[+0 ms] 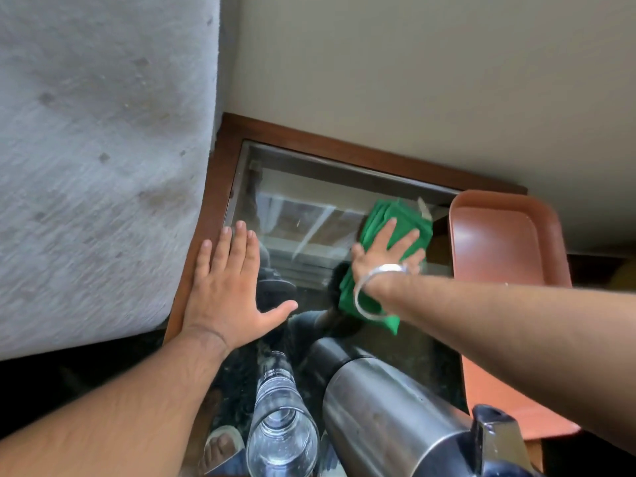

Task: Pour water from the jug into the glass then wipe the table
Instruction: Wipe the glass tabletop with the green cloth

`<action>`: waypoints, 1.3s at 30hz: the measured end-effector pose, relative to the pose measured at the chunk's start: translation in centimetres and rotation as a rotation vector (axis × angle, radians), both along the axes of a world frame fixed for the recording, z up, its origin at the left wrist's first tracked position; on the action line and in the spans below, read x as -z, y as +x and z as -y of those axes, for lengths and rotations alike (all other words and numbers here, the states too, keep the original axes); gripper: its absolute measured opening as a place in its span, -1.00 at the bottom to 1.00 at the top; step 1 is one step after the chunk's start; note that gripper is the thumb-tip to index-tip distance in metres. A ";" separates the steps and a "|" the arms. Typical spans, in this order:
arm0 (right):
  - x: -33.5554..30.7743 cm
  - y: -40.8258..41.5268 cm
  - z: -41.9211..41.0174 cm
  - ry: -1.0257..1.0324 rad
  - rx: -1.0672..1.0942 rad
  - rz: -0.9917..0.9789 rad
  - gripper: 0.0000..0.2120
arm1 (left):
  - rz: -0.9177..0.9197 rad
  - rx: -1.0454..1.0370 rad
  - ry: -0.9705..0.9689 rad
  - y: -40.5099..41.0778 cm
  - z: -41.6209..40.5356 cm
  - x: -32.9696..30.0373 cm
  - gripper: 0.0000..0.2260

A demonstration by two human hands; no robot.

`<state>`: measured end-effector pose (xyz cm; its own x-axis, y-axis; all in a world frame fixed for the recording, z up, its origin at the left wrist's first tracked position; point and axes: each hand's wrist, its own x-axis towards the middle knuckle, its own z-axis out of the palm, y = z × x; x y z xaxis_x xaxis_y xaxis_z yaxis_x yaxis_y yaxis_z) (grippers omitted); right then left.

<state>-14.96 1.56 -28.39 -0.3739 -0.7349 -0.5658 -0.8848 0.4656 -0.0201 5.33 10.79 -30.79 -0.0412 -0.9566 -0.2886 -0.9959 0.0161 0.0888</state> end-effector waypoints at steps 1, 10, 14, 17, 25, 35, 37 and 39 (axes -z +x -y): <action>0.0 -0.3 2.0 -0.054 0.022 0.007 -0.30 | -0.002 0.001 -0.006 -0.1 0.2 0.0 0.12; -0.1 -3.6 -2.8 -0.037 -1.297 0.224 -0.38 | 0.013 0.006 0.019 -0.4 0.2 0.2 0.13; 0.6 -4.7 3.3 -0.100 -0.886 0.017 -0.40 | 0.017 0.014 0.020 -0.3 0.2 0.2 0.12; 0.3 -1.2 7.6 -0.112 -0.430 0.008 -0.37 | 0.020 0.017 0.018 -0.3 0.1 0.3 0.12; -0.5 -4.6 2.0 -0.088 -1.274 0.097 -0.37 | -0.005 0.009 0.050 -0.4 0.4 0.0 0.12; 0.8 5.4 6.3 -0.195 -1.080 0.037 -0.41 | 0.002 0.018 0.015 0.0 0.0 0.7 0.12; 1.0 1.9 3.2 -0.147 -1.288 0.147 -0.42 | -0.003 0.021 0.001 0.0 0.2 0.7 0.11; 0.9 -2.5 1.9 -0.116 -1.242 0.136 -0.40 | 0.004 0.025 0.011 -0.2 0.1 0.5 0.12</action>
